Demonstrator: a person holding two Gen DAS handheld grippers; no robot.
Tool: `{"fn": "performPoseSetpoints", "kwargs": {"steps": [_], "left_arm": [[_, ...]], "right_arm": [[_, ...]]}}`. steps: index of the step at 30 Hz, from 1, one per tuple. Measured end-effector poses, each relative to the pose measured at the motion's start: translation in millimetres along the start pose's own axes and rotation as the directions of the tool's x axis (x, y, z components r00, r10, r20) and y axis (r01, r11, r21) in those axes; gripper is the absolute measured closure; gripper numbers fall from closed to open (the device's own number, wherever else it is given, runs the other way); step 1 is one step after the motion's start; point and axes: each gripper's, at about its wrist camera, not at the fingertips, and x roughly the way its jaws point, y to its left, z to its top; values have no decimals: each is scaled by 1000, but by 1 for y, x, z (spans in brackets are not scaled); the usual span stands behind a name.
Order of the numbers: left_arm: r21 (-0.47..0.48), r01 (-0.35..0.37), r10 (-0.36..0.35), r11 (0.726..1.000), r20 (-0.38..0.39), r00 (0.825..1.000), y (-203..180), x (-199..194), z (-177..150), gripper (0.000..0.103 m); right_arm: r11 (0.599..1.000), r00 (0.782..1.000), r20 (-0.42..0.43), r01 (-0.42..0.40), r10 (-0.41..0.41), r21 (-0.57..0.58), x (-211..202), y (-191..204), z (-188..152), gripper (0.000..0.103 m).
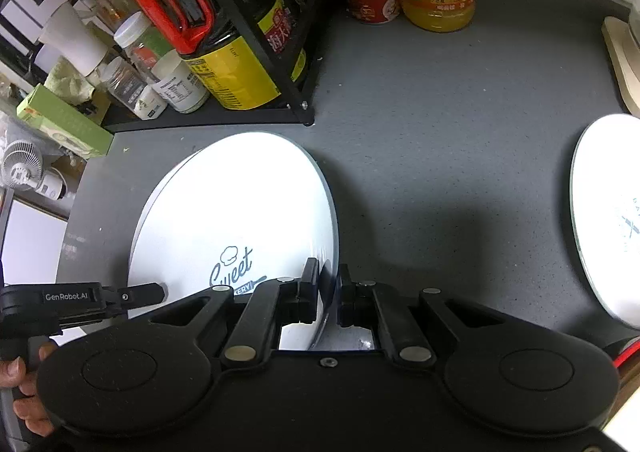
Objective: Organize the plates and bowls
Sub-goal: 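Lower the 'Sweet' plate onto the gold-rimmed plate with both grippers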
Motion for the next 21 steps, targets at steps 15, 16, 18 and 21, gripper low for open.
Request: {"fn": "performPoseSetpoints", "kwargs": {"steps": [15,16,18,21], "left_arm": [[34,-61,58,998,84,995,-1,-31,15,76],[32,-63,60,997,81,995,-1,-29,15,75],[35,-66,63,997,80,995,-1,-26,14,73],[34,-63,60,997,72,996,-1,-20,14,72]], "right_arm": [[999,1000,1,11,-11,33,8,-4,1,94],[999,1000,1,11,-11,34,8,-4,1,94],[999,1000,0,12,-12,35,8,-4,2,93],[999,1000,-5,16,-16,34,10,-2,3,93]]}}
